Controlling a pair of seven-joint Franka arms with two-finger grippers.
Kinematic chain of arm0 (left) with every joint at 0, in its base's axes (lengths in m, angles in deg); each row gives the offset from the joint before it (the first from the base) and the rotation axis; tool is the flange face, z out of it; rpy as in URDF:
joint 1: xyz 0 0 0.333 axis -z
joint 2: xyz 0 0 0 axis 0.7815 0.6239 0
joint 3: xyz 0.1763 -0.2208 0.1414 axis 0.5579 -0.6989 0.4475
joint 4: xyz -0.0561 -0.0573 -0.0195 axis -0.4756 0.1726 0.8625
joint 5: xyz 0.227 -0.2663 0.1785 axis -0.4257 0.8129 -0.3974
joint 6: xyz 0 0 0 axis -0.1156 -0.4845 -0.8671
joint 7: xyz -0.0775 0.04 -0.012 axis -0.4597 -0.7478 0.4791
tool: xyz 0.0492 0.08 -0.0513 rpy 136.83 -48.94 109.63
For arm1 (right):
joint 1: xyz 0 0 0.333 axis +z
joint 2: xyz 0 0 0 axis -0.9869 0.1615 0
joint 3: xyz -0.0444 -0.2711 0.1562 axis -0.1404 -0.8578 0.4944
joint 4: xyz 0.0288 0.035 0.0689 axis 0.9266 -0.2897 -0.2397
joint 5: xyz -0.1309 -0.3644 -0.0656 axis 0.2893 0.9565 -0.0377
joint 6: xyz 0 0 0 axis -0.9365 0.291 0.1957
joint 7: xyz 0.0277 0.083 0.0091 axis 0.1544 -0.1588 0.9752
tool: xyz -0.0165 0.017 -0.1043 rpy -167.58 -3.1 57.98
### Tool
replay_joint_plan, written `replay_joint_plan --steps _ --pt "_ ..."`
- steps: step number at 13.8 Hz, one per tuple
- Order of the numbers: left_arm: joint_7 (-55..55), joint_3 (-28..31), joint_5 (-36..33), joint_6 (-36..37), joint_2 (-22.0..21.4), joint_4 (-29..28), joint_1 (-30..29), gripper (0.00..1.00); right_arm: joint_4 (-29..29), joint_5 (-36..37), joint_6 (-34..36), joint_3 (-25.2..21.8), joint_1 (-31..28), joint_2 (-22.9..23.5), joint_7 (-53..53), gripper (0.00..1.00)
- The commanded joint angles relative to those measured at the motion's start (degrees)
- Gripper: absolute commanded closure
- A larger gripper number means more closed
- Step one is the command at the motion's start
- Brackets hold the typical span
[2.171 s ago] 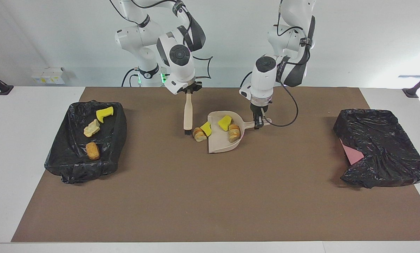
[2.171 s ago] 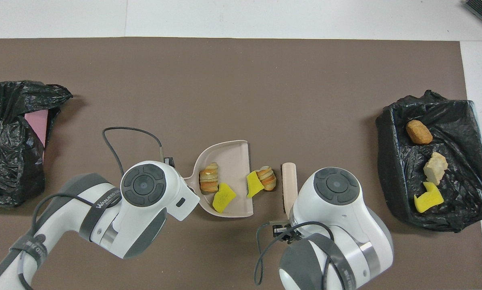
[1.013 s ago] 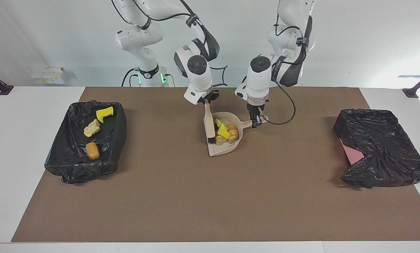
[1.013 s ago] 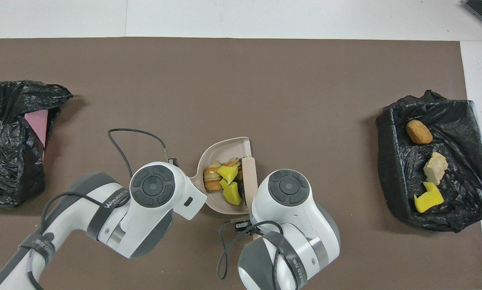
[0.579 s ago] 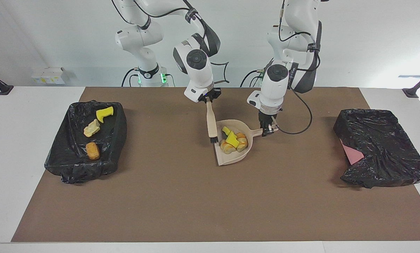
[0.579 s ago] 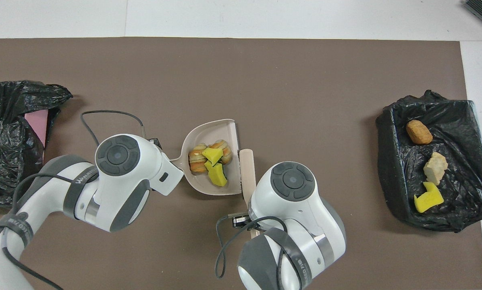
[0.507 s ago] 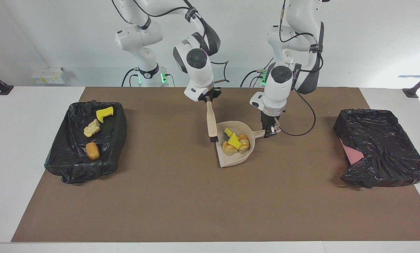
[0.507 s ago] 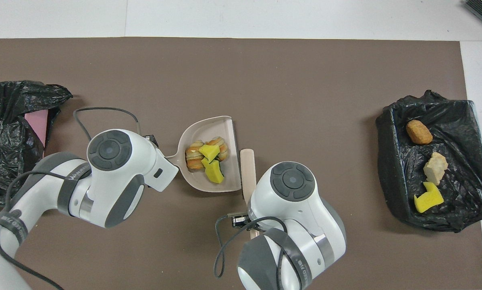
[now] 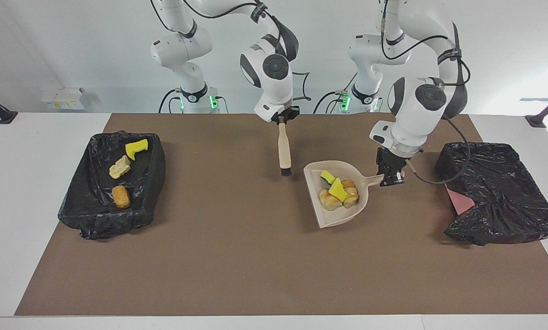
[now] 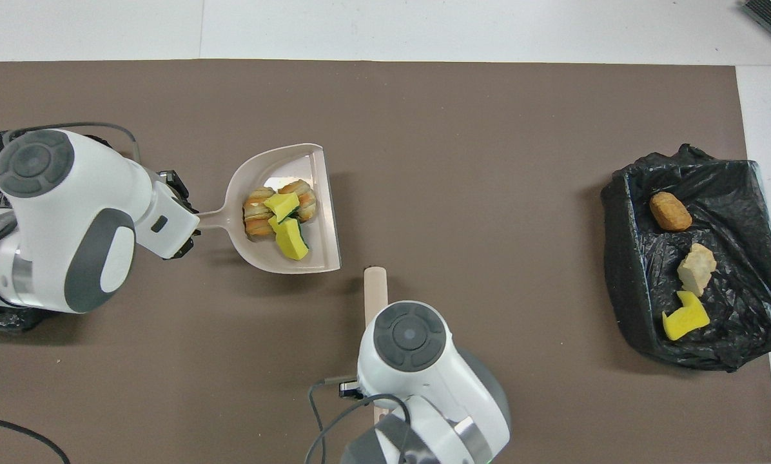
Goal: Sweep and dump trash in bin
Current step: 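Carry the loaded dustpan with the left gripper over the nearer trash bag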
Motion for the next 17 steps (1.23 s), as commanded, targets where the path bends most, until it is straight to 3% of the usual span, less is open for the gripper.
replay_joint_plan --steps 1,4,8,16,17 --pt "-4.3 -0.5 1.5 7.7 0.8 6.9 -3.7 1.00 -1.0 -0.6 -0.8 0.1 4.5 0.1 -3.8 1.00" --pt "-11.4 -0.2 2.2 13.5 1.1 13.0 -7.8 1.00 -3.4 -0.8 -3.8 0.2 8.0 0.0 -8.3 1.00" --pt "-21.4 0.2 2.1 18.1 1.3 17.1 -15.8 1.00 -6.9 -1.5 -7.1 0.3 9.6 -0.5 -11.3 1.00" --pt "-39.8 0.5 -0.6 15.6 1.8 17.6 -30.2 1.00 -10.5 -3.9 -10.0 0.3 9.6 -2.0 -7.7 0.99" --pt "-41.5 0.5 -0.6 14.8 2.4 17.6 -31.9 1.00 -10.5 -3.8 -9.6 0.3 9.6 -2.0 -7.0 0.91"
